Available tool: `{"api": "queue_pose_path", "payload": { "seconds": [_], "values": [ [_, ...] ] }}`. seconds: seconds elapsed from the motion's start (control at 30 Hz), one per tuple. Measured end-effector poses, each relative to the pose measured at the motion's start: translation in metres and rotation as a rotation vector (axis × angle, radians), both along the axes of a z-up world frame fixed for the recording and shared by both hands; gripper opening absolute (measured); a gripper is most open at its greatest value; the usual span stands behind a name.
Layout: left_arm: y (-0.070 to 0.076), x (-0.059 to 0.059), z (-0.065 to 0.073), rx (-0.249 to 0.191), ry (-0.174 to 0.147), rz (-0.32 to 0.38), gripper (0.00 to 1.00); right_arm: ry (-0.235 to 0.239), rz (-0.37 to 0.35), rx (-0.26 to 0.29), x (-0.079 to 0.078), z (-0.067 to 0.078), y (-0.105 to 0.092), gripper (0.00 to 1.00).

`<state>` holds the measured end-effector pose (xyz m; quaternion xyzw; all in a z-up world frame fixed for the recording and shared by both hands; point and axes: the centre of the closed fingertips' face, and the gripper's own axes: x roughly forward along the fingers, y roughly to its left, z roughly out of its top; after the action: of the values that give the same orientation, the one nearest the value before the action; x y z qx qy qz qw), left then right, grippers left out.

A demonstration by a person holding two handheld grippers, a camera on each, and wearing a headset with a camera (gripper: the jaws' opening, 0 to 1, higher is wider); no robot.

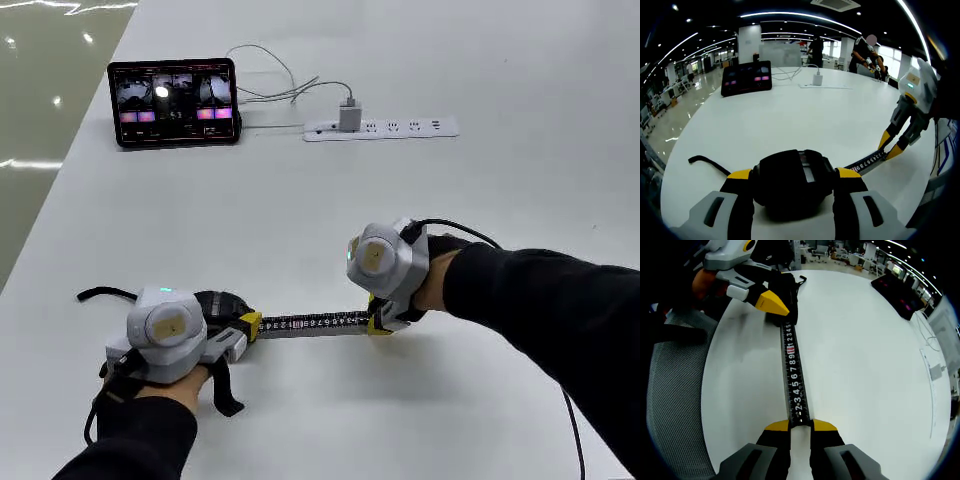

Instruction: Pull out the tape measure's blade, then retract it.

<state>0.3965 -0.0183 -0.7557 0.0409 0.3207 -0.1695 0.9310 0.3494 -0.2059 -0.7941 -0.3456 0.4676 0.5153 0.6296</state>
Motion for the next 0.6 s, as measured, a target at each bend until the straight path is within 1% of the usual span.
{"api": "queue_pose_path", "payload": {
  "seconds": [0.6],
  "values": [
    [0.0000,-0.0005,-0.0004,-0.003,0.002,0.001,0.59,-0.006,-0.002,0.002,-0.0002,-0.0004,0.0077,0.10]
  ]
}}
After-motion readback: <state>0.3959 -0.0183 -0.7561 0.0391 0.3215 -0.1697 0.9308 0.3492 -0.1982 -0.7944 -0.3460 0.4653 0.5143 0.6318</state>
